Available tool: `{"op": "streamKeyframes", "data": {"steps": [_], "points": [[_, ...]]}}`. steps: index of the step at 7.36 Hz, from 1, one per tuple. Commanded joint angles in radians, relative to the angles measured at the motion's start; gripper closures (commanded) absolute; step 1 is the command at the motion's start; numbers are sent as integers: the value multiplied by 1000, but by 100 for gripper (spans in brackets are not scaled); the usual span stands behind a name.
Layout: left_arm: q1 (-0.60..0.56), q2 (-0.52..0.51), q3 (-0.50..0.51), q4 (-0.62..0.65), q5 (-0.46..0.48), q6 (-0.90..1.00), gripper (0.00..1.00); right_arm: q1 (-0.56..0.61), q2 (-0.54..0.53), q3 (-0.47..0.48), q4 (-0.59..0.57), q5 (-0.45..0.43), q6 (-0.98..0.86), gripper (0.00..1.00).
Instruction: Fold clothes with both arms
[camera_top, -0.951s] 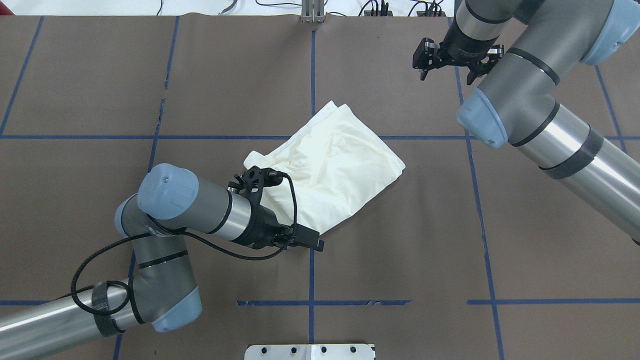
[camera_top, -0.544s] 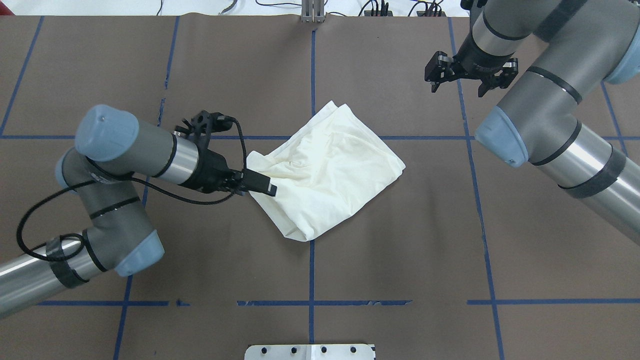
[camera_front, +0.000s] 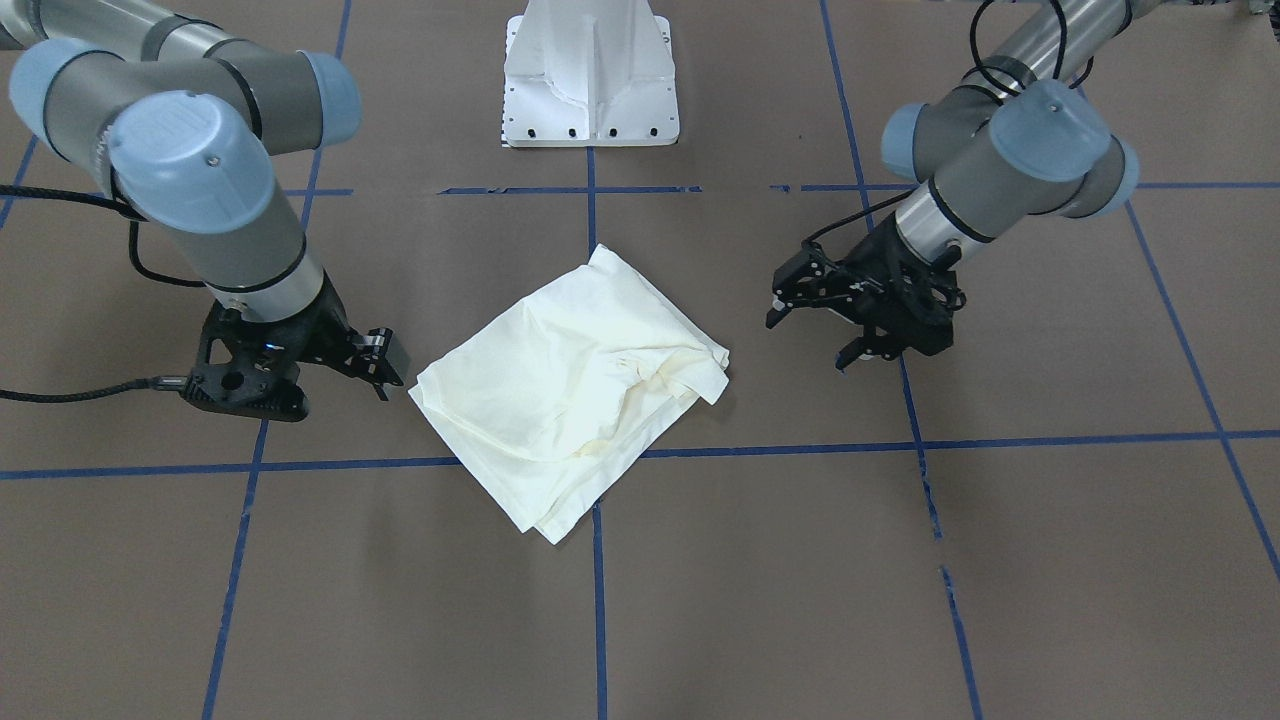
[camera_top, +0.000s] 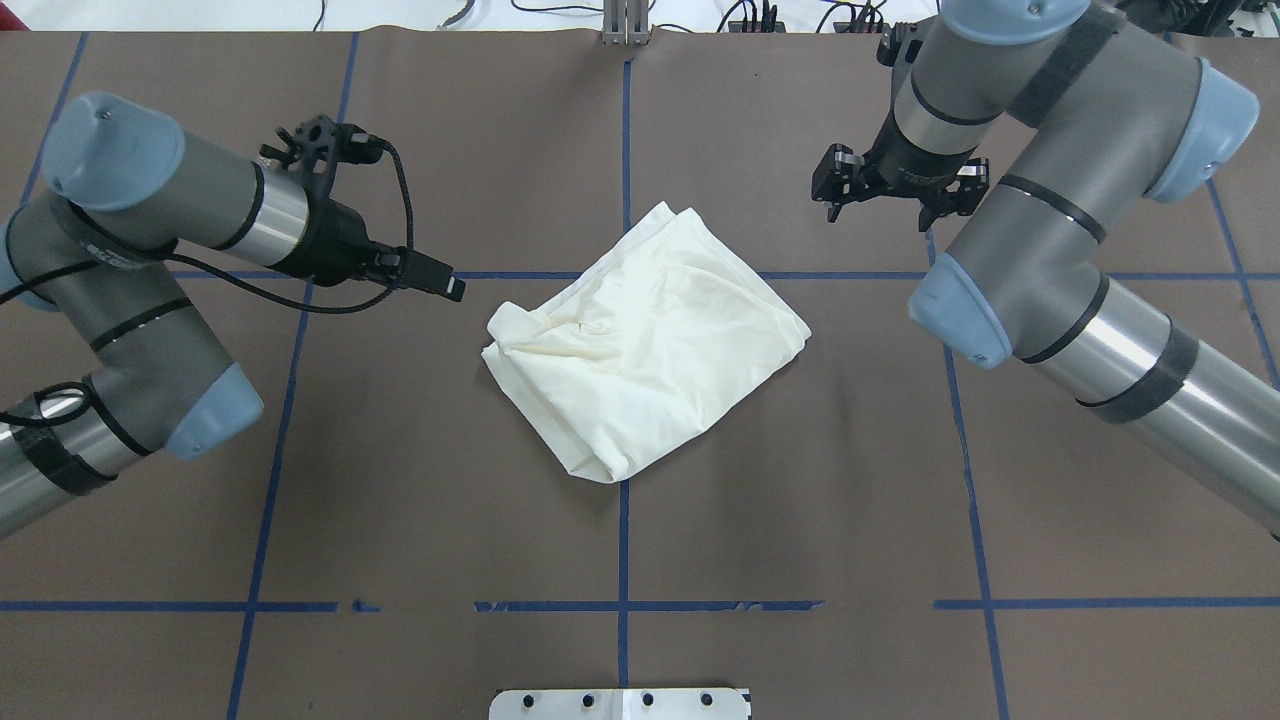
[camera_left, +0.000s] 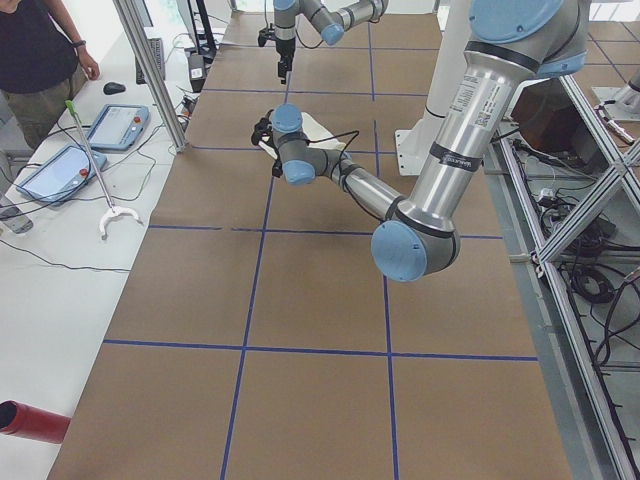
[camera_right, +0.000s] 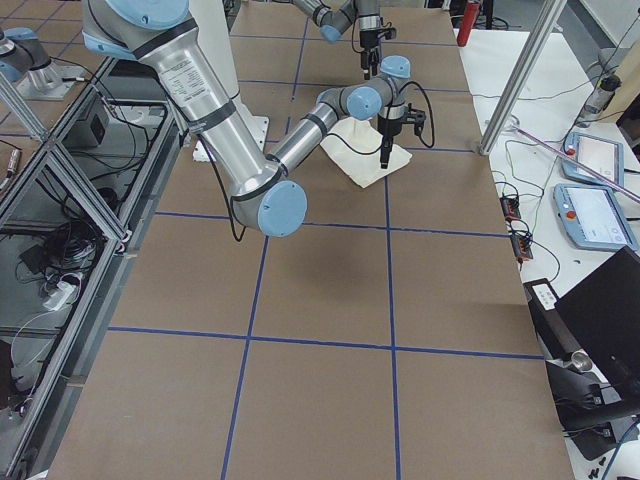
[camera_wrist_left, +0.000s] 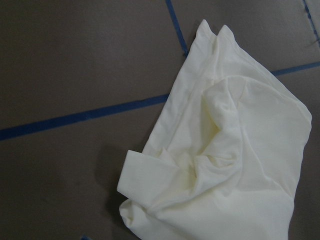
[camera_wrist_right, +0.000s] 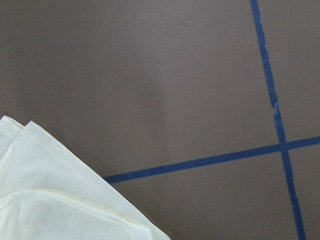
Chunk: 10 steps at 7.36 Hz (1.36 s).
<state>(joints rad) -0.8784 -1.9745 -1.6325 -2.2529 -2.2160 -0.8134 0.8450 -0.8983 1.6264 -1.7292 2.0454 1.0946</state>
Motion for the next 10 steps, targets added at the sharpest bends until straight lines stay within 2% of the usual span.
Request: {"op": "streamKeyframes", "data": {"steps": [1,3,6,8,10], "points": [[-80,22,0,47,-14,121,0,-27,137,-171,37,-1,95,0],[-97,25,8,55,-14,145,0,-82,264,-413,219,-13,268,1],[-96,26,10,55,-14,145,0,-147,364,-516,227,-51,353,5],[-97,25,11,55,-14,146,0,-175,416,-597,240,-56,406,12],[-97,25,11,55,-14,146,0,-185,429,-631,243,-56,418,26]]}}
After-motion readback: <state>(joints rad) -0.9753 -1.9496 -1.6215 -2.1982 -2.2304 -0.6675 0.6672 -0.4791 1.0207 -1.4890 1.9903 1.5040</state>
